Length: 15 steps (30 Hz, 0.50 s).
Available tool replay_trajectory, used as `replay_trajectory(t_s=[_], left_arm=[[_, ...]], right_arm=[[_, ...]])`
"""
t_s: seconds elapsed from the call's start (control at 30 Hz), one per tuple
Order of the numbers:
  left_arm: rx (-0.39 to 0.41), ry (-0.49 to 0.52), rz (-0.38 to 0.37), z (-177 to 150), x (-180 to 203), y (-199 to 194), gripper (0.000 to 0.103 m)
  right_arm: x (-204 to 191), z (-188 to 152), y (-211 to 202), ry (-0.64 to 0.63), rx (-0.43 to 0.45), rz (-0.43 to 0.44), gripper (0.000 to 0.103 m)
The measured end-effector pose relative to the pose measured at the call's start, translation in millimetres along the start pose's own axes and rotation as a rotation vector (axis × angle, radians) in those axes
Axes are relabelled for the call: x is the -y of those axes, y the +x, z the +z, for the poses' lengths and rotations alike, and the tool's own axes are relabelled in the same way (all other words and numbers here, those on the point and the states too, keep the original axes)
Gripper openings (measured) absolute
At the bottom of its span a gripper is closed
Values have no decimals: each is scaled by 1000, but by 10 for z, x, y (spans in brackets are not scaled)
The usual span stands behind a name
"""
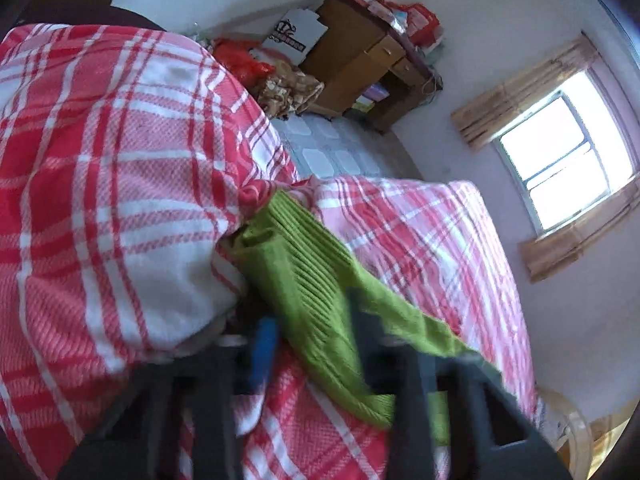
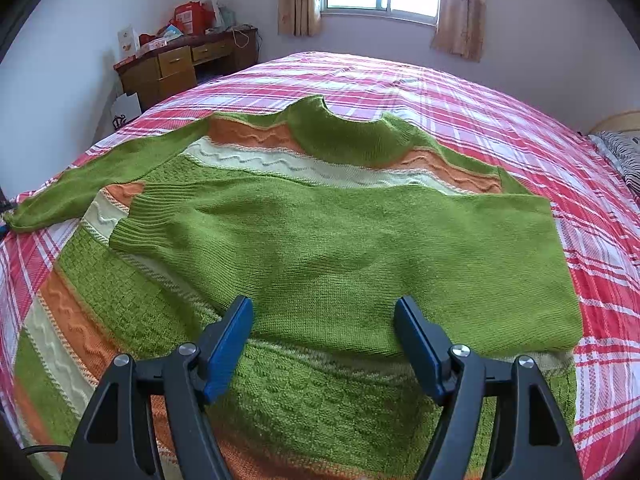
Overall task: Fold small clothes
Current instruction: 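Lift the cuff with the left tool and fold the sleeve across the body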
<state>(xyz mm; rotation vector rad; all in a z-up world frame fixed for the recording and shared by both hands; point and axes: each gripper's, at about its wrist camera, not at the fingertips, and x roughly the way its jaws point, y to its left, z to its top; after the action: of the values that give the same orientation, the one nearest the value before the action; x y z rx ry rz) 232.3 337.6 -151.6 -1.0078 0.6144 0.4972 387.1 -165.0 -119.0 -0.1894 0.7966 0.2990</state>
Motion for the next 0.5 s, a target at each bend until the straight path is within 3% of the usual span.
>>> replay_trajectory(t_s=[0.2, 0.5], left_arm=[[44, 80, 23, 52, 139, -104, 5], [101, 187, -27, 140, 553, -434, 5]], right_arm=[[4, 0, -3, 2, 1, 2, 74], [21, 2, -13, 14, 5, 14, 74]])
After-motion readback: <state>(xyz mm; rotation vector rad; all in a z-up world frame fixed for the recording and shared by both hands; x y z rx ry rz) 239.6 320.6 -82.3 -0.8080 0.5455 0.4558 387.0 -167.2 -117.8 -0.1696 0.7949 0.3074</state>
